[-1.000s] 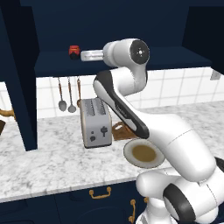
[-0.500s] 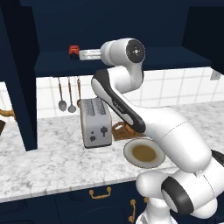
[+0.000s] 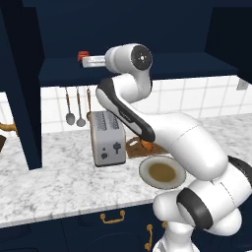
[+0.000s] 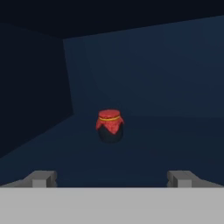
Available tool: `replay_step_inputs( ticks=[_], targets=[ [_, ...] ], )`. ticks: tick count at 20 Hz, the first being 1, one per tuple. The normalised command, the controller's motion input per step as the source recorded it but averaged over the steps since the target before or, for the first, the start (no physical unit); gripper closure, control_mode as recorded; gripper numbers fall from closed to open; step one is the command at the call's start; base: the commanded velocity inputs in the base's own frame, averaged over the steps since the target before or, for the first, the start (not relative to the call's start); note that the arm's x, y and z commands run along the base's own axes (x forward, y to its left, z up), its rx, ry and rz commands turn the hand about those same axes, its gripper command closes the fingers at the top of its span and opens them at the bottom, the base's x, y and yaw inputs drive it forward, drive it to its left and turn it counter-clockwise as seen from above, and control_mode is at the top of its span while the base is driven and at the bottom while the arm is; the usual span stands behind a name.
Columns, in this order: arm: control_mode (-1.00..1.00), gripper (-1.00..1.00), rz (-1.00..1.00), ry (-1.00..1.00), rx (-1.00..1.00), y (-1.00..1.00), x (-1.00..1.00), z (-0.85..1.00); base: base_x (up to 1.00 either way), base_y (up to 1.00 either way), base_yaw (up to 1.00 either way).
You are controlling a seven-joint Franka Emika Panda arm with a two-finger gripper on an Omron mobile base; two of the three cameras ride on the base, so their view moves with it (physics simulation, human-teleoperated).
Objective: From the different types of pastries on the counter, select a croissant and place it on the cutting board. Then retrieve a jar of jam from the cabinet and place it alongside the croissant on the cutting board.
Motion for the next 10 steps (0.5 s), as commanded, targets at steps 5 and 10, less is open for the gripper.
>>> replay_step_inputs(
  ticks=[5, 10],
  targets=[
    [-1.0, -1.0, 0.0, 0.0, 0.0, 0.03, 0.19, -0.1, 0.0, 0.0, 0.0],
    [-1.0, -1.0, 0.0, 0.0, 0.0, 0.01, 0.42, -0.03, 0.0, 0.0, 0.0]
  ],
)
